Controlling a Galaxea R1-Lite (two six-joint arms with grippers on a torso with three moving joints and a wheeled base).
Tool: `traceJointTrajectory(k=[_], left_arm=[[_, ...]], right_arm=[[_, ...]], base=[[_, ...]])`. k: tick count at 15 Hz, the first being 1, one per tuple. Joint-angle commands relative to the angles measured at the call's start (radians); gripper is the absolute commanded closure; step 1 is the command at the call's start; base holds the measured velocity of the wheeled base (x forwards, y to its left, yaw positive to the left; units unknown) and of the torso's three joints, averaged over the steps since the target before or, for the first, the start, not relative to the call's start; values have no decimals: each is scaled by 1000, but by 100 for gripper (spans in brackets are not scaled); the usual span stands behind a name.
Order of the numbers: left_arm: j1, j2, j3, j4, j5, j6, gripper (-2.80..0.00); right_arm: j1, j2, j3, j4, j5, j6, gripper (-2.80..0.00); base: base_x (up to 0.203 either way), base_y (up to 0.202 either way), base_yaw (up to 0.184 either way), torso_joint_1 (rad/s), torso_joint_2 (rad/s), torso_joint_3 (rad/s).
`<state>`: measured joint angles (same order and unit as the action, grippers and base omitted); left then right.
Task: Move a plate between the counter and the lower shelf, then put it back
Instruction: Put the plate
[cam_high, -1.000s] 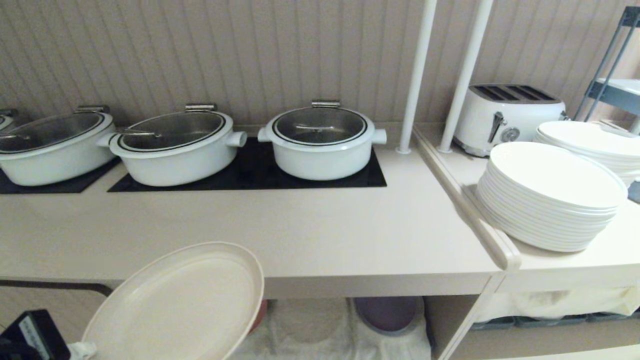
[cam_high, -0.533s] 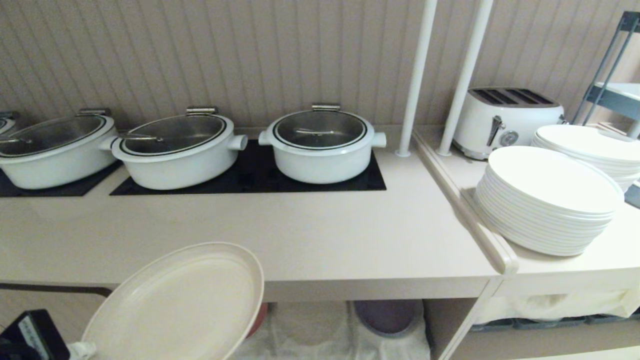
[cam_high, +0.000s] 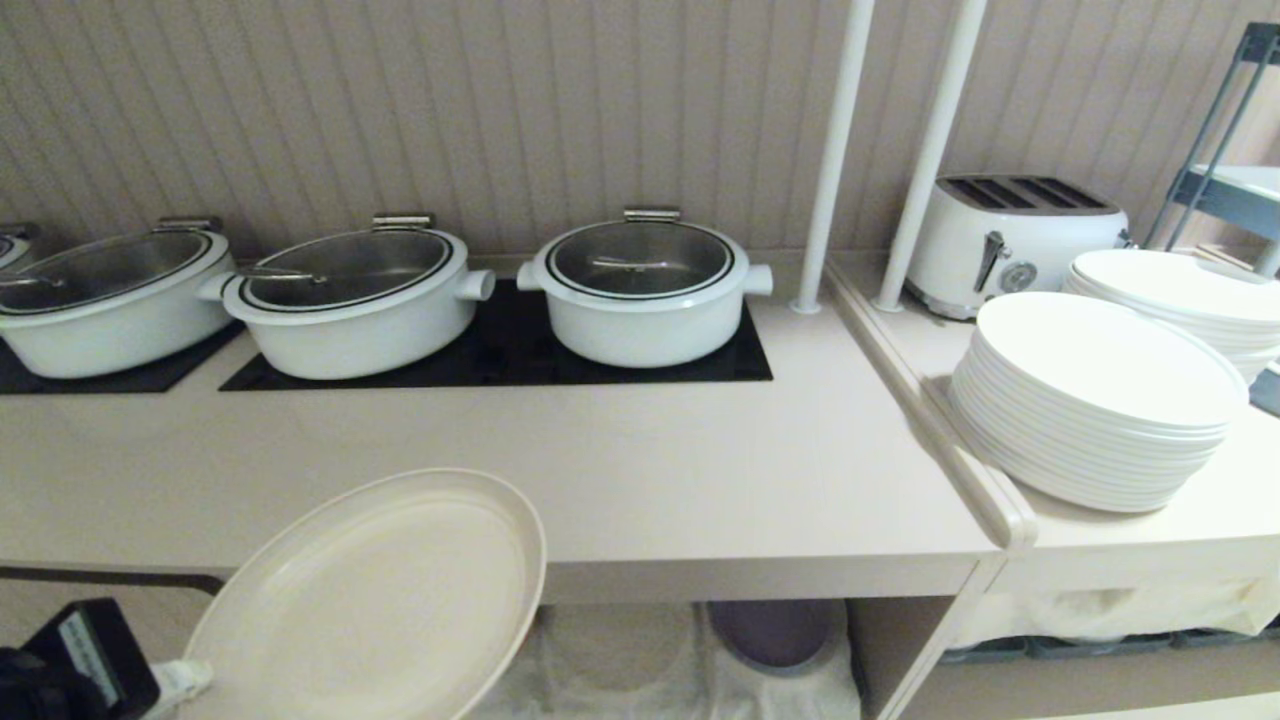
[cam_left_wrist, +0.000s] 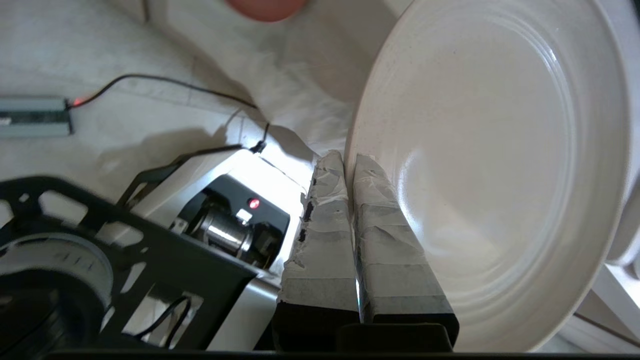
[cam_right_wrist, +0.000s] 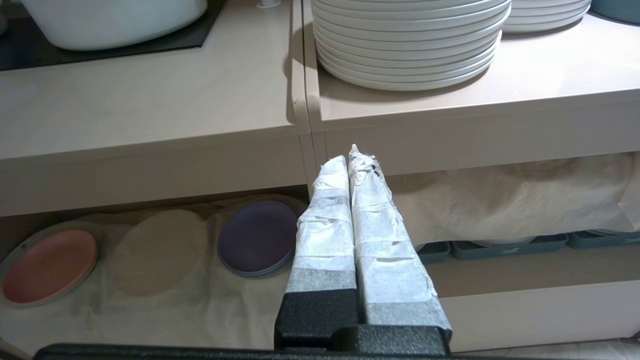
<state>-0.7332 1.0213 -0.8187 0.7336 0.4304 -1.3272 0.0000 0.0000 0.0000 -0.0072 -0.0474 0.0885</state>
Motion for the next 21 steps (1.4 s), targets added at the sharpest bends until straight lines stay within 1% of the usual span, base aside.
traceJointTrajectory(k=[1, 3, 6, 7, 9, 11, 15, 18, 21], left_arm=[[0, 25, -9, -15, 2, 5, 0], [-1, 67, -31, -45, 2, 25, 0], [-3, 132, -58, -62, -1, 33, 0], [-3, 159, -62, -83, -2, 38, 0], [-2, 210, -66, -144, -2, 77, 0], [-2, 271, -86, -173, -1, 88, 0], [1, 402, -152, -186, -5, 91, 0], [2, 510, -250, -197, -7, 92, 0], [33, 604, -317, -219, -11, 101, 0]], right_arm=[[0, 0, 0, 0, 0, 0, 0], [0, 0, 0, 0, 0, 0, 0], [0, 0, 0, 0, 0, 0, 0], [0, 0, 0, 0, 0, 0, 0], [0, 0, 0, 0, 0, 0, 0], [0, 0, 0, 0, 0, 0, 0], [0, 0, 0, 0, 0, 0, 0], [0, 0, 0, 0, 0, 0, 0], [0, 0, 0, 0, 0, 0, 0]], base=[[0, 0, 0, 0, 0, 0], [0, 0, 0, 0, 0, 0], [0, 0, 0, 0, 0, 0], [0, 0, 0, 0, 0, 0], [0, 0, 0, 0, 0, 0], [0, 0, 0, 0, 0, 0], [0, 0, 0, 0, 0, 0], [0, 0, 0, 0, 0, 0], [0, 0, 0, 0, 0, 0]])
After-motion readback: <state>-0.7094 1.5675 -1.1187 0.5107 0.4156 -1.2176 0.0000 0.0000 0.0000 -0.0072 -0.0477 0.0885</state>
